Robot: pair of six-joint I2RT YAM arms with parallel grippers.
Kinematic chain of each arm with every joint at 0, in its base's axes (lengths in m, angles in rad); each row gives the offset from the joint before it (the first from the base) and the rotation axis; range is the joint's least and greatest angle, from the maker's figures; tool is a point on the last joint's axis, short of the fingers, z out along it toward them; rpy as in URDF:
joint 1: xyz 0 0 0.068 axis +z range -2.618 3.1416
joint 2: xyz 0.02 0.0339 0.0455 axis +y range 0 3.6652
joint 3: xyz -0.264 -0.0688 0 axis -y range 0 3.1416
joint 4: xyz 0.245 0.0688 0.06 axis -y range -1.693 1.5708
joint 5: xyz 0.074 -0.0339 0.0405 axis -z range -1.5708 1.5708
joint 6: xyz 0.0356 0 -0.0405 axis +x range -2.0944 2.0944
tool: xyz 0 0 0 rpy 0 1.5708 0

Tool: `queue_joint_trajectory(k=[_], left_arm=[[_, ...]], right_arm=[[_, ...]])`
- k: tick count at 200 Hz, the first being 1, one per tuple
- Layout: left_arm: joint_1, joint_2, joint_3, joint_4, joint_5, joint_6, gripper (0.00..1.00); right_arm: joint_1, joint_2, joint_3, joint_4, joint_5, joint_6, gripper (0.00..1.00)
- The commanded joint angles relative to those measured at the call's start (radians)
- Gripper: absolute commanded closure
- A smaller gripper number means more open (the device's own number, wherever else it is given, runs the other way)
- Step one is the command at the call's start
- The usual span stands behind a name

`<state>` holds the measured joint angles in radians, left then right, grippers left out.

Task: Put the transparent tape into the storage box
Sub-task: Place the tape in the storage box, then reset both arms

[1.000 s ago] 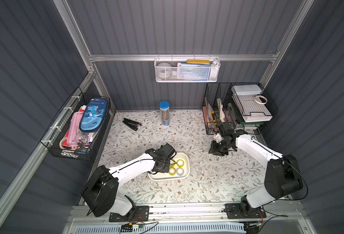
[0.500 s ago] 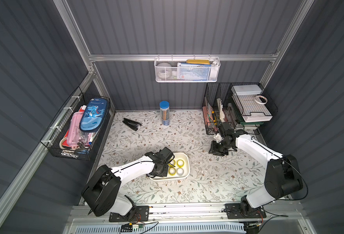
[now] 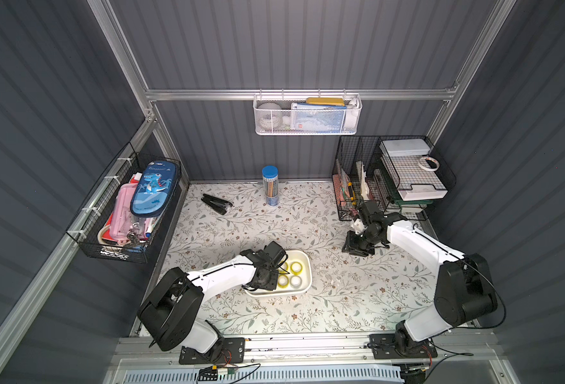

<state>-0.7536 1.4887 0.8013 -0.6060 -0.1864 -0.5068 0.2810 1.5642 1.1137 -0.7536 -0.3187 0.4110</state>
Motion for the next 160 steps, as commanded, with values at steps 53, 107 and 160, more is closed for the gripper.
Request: queue_joint_trajectory(k=[53,107,160], left_arm=[[0.002,-0.117,0.047,-0.118,-0.039,-0.012,0.5],[0.002,-0.311,0.218,-0.241,-0.219,0.0,0.11],[0.002,-0.435,0.29,-0.128,-0.463,0.078,0.01]], right_arm=[[0.01,-0.032,-0.007,0.097,-0.378,0.008,0.62],[0.012,-0.053,0.033,0.103,-0.485,-0.039,0.33],[0.012,-0.052,0.143,0.078,-0.397,-0.096,0.26]])
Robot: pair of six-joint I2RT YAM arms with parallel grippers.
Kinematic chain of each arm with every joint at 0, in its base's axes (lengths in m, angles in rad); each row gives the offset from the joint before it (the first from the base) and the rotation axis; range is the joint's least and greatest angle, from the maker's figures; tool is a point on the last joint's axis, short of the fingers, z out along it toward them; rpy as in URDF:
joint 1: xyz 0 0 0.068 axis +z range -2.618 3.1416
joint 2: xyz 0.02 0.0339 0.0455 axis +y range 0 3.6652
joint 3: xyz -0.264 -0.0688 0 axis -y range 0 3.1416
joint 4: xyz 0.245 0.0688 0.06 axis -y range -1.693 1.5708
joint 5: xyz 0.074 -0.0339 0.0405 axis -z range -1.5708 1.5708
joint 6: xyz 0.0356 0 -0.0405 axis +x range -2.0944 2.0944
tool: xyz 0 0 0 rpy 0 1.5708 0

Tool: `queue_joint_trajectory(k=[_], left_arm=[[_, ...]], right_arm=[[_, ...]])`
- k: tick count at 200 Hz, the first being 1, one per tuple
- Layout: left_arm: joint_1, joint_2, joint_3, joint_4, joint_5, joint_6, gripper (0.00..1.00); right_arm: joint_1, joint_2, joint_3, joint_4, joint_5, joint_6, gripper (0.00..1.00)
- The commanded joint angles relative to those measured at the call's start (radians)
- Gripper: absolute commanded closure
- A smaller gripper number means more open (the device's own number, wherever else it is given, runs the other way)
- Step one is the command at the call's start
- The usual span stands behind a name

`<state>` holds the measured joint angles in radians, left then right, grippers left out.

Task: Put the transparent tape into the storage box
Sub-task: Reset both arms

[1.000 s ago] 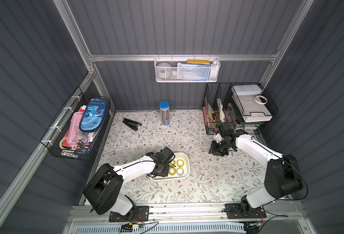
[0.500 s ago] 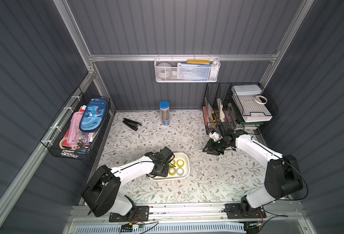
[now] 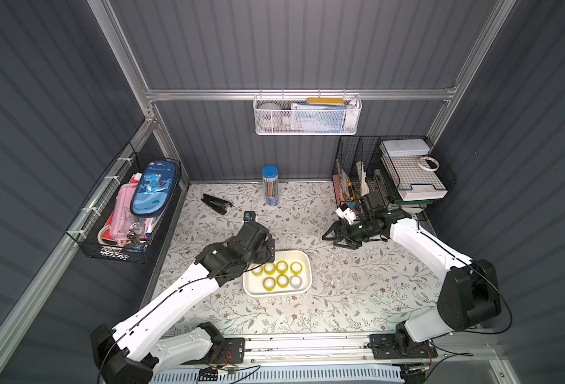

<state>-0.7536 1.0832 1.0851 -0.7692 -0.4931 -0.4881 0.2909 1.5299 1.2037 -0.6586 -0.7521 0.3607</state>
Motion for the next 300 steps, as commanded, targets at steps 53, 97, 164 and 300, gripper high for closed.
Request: queue_joint_trajectory(k=[53,97,164,300], left_arm=[[0.008,-0.056,-0.055,0.187,-0.361,0.231,0.01],[0.245,-0.036,-0.183,0.375,-0.229,0.312,0.01],[0.543,0.199,-0.513,1.048,0.002,0.444,0.01],[0.643,0.619,-0.687,1.755,0.142,0.47,0.01]], right_arm=[[0.002,-0.106,0.079,0.005,0.406,-0.049,0.24],[-0.005,-0.255,-0.092,0.338,0.825,-0.166,0.19],[-0.118,-0.197,-0.226,0.523,1.003,-0.214,0.01],[-0.395,-0.097,-0.635,1.13,0.813,-0.204,0.01]])
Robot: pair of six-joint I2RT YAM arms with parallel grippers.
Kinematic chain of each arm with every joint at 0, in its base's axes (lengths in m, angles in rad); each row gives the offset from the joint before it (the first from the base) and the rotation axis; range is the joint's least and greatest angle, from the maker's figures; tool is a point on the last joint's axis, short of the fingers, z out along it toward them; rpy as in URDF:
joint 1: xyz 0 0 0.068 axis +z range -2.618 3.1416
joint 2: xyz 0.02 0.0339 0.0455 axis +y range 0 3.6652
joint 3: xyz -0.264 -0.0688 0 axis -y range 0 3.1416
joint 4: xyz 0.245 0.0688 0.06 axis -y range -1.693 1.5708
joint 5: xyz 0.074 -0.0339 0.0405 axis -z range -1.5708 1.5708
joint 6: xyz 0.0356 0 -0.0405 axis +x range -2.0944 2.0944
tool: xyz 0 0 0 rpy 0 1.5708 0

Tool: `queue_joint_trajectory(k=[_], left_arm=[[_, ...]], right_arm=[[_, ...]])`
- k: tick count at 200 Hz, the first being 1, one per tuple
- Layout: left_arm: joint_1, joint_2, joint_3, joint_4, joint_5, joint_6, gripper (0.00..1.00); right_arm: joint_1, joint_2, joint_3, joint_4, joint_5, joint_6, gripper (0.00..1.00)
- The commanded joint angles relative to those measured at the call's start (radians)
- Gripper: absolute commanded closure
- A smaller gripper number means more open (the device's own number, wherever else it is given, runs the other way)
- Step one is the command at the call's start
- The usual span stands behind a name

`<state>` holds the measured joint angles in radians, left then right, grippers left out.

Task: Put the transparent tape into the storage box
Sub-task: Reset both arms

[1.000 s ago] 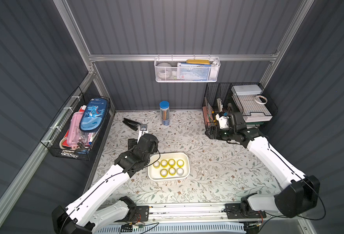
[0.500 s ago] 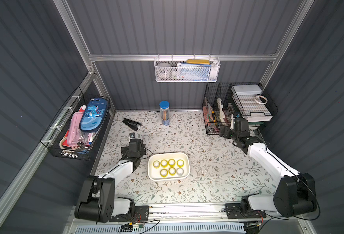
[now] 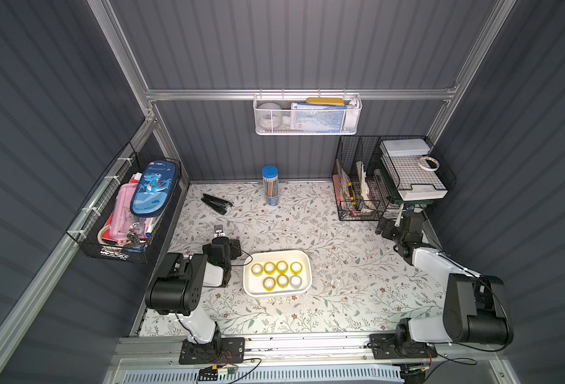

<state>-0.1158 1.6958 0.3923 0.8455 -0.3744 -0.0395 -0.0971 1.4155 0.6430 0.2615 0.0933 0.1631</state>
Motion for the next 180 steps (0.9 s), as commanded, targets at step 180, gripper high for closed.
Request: queue_joint_trajectory(k=[180], left_arm=[[-0.001,0.005,0.07,0.003,0.02,0.03,0.0]], right_arm=[[0.048,0.127,-0.243,0.608,-0.109,-0.105,0.01]])
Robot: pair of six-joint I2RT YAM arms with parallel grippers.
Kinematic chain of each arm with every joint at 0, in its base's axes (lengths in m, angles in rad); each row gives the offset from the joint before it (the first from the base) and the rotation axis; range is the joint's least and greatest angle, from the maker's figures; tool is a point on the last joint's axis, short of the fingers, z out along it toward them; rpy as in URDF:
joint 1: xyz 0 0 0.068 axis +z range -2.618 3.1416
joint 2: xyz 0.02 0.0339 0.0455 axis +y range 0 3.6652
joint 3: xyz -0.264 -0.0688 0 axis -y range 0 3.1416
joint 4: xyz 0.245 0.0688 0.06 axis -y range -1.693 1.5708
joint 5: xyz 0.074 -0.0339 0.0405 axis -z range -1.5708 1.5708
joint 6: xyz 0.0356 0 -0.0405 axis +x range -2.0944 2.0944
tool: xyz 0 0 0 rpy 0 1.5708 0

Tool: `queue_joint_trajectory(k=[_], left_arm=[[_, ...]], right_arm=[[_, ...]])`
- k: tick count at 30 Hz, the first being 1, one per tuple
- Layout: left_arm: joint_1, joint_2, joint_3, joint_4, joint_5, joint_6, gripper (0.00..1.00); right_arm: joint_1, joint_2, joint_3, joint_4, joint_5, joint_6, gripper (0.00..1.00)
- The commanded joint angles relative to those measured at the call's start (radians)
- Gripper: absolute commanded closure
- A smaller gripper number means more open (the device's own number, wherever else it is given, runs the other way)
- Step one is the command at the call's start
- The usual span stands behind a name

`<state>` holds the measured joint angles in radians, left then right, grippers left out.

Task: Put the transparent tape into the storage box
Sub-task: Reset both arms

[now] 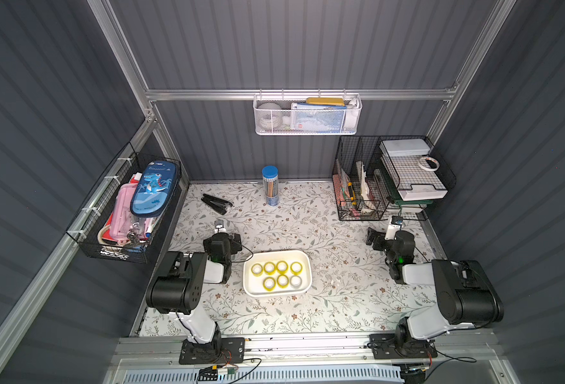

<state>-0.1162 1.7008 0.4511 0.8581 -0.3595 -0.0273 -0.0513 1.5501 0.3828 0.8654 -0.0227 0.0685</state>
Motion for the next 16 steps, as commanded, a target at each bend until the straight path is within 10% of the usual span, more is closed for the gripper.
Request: queue_joint_trajectory(k=[1,16], left_arm=[[0.0,0.0,0.011,-0.01,0.005,0.018,0.01],[0.0,0.002,0.014,-0.015,0.001,0.017,0.01]], right_arm=[[0.002,-0.008,0.018,0.005,0.007,-0.01,0.01],[0.003,-0.008,0.018,0.004,0.009,-0.01,0.01]])
